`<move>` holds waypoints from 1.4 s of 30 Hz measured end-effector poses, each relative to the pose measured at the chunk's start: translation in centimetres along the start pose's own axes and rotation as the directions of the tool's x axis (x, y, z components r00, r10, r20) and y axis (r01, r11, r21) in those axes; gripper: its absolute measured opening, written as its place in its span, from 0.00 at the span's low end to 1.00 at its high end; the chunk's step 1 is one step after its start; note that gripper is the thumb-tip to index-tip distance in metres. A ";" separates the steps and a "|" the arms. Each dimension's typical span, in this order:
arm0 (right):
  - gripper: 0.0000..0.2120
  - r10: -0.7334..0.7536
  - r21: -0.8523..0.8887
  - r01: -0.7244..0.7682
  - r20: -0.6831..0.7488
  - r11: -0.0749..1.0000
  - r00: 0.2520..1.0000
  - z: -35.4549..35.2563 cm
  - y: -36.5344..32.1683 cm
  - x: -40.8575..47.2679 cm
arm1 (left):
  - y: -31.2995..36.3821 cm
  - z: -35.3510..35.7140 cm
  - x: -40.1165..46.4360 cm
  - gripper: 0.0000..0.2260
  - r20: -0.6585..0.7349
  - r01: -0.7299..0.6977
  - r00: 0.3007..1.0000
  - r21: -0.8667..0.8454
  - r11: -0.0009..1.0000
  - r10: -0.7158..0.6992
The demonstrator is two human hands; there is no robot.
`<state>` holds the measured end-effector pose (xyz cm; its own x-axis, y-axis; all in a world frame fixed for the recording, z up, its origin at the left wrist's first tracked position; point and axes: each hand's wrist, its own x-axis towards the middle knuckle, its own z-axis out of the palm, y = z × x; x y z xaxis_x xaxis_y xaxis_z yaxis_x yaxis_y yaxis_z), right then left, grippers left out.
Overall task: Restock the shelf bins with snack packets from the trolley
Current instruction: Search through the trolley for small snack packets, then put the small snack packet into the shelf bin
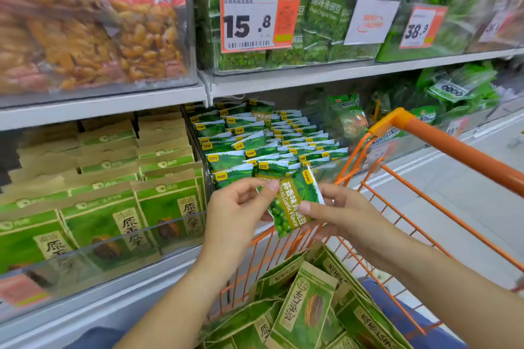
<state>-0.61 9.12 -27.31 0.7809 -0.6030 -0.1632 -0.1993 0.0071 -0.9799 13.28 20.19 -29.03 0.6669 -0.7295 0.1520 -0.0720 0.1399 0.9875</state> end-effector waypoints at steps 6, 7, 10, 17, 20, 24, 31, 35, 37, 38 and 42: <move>0.01 -0.113 -0.017 0.114 -0.325 0.993 0.939 -1.9 -2.0 3.7 | -2.6 -1.2 2.6 0.19 0.284 -0.432 0.853 0.854 0.289 0.437; 0.01 -0.144 -0.064 0.130 -0.348 0.989 0.926 -2.2 -2.3 4.9 | -3.1 -1.2 2.9 0.22 0.309 -0.405 0.878 0.887 0.221 0.366; 0.05 -0.175 -0.100 0.147 -0.406 0.984 0.897 -3.4 -3.0 9.1 | -4.2 -1.0 3.1 0.27 0.331 -0.360 0.914 0.928 0.093 0.236; 0.10 -0.062 -0.114 0.017 -0.403 0.993 0.913 -3.7 -3.9 21.0 | -4.4 -1.1 3.7 0.25 0.335 -0.364 0.914 0.926 0.101 0.229; 0.05 -0.012 -0.197 -0.069 -0.380 0.978 0.925 -3.0 -3.9 24.1 | -4.4 -1.3 3.8 0.24 0.348 -0.379 0.908 0.919 0.107 0.232; 0.12 0.026 -0.181 -0.094 -0.346 0.979 0.938 -2.1 -2.7 27.2 | -4.4 -1.2 3.7 0.22 0.343 -0.387 0.901 0.913 0.131 0.266; 0.18 0.031 -0.195 -0.098 -0.322 0.976 0.946 -1.7 -1.6 29.0 | -4.4 -1.0 3.6 0.20 0.318 -0.373 0.905 0.912 0.168 0.284; 0.25 0.009 -0.289 -0.113 -0.337 0.951 0.941 -1.3 -1.9 28.4 | -4.4 -1.0 3.6 0.17 0.320 -0.369 0.910 0.914 0.168 0.263; 0.28 -0.047 -0.298 -0.079 -0.395 0.951 0.918 -0.9 -1.8 28.1 | -4.5 -1.1 3.6 0.16 0.323 -0.371 0.911 0.913 0.168 0.257; 0.27 -0.077 -0.330 -0.065 -0.401 0.942 0.913 -0.7 -1.7 27.8 | -4.5 -1.1 3.5 0.16 0.324 -0.373 0.910 0.912 0.171 0.257; 0.27 -0.049 -0.375 -0.101 -0.370 0.921 0.928 -0.2 -2.0 26.8 | -4.5 -1.2 3.5 0.16 0.333 -0.383 0.907 0.907 0.177 0.256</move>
<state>20.57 -7.22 -29.67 0.5152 -0.8549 -0.0611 -0.4848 -0.2319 -0.8433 16.83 17.79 -32.95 0.3397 -0.8493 0.4041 -0.9405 -0.3030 0.1536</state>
